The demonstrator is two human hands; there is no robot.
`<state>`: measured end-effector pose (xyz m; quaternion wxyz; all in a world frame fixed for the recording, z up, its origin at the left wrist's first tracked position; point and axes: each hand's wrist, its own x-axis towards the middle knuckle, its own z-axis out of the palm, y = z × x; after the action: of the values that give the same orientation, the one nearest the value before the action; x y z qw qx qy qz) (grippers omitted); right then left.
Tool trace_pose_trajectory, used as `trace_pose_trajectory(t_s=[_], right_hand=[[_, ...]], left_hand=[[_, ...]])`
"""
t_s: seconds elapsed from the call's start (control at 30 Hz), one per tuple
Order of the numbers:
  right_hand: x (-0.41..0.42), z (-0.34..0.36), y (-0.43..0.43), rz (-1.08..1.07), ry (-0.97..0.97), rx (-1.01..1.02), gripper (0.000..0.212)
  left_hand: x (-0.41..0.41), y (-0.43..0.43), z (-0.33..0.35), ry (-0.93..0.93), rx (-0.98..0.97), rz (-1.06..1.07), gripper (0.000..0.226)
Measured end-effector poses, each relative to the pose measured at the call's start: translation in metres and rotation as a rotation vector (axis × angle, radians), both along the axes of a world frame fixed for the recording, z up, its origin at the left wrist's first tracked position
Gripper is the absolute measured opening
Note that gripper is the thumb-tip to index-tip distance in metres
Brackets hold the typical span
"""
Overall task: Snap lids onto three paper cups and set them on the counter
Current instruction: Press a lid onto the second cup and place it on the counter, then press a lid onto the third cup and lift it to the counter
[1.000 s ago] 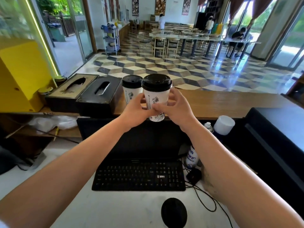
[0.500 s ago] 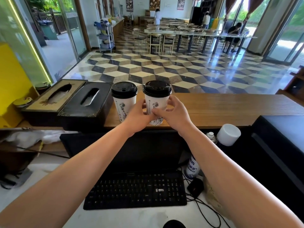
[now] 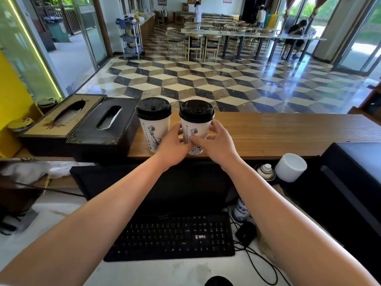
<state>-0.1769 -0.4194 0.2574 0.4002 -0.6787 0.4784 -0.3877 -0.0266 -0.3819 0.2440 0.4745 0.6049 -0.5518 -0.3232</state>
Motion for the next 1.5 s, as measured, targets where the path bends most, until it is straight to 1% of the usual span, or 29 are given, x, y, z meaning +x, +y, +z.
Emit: trace_pose_trajectory(t_s=[0.1,0.23,0.3,0.37,0.43,0.5,0.57,0.67,0.77,0.83,0.93,1.03,1.1,1.27,1.37,1.5], right_hand=[[-0.002,0.002,0.002,-0.005,0.012,0.015,0.072],[-0.011,0.003,0.008,-0.059,0.049,0.028,0.090],[-0.015,0.003,0.016,-0.106,0.035,0.008,0.086],[-0.020,0.003,0.025,-0.157,0.016,-0.024,0.073],[-0.024,0.005,0.034,-0.188,0.005,-0.049,0.060],[-0.028,0.009,0.043,-0.191,0.013,-0.071,0.049],[-0.032,0.015,0.053,-0.177,0.029,-0.094,0.038],[-0.039,0.025,0.075,-0.126,0.082,-0.138,0.024],[-0.047,0.029,0.111,-0.074,0.179,-0.237,0.018],[-0.054,0.028,0.139,-0.035,0.210,-0.311,0.015],[-0.065,0.017,0.181,0.012,0.254,-0.376,0.021],[-0.078,-0.009,0.219,0.052,0.302,-0.397,0.023],[-0.086,-0.035,0.243,0.073,0.352,-0.365,0.023],[-0.098,-0.112,0.300,0.101,0.409,-0.133,0.024],[-0.110,-0.154,0.336,0.126,0.446,0.026,0.022],[-0.124,-0.193,0.364,0.135,0.477,0.210,0.023]], left_hand=[[-0.002,0.000,-0.001,0.002,0.005,0.021,0.062],[-0.003,0.008,0.000,0.016,0.036,0.073,0.079],[-0.006,0.016,0.002,0.057,0.059,0.111,0.088],[-0.011,0.025,0.004,0.095,0.055,0.184,0.089],[-0.016,0.035,0.007,0.103,0.030,0.266,0.084],[-0.021,0.044,0.013,0.099,0.018,0.290,0.069],[-0.026,0.057,0.020,0.092,0.027,0.233,0.054],[-0.035,0.080,0.033,0.021,0.010,0.126,0.044],[-0.044,0.110,0.039,-0.121,-0.041,0.065,0.036],[-0.050,0.132,0.037,-0.195,-0.045,0.016,0.035],[-0.055,0.169,0.021,-0.291,-0.053,-0.052,0.037],[-0.056,0.206,-0.012,-0.389,-0.041,-0.108,0.040],[-0.056,0.227,-0.040,-0.472,0.000,-0.134,0.042],[-0.067,0.276,-0.116,-0.604,0.178,-0.189,0.043],[-0.072,0.307,-0.163,-0.647,0.333,-0.234,0.049],[-0.068,0.342,-0.218,-0.686,0.515,-0.241,0.064]])
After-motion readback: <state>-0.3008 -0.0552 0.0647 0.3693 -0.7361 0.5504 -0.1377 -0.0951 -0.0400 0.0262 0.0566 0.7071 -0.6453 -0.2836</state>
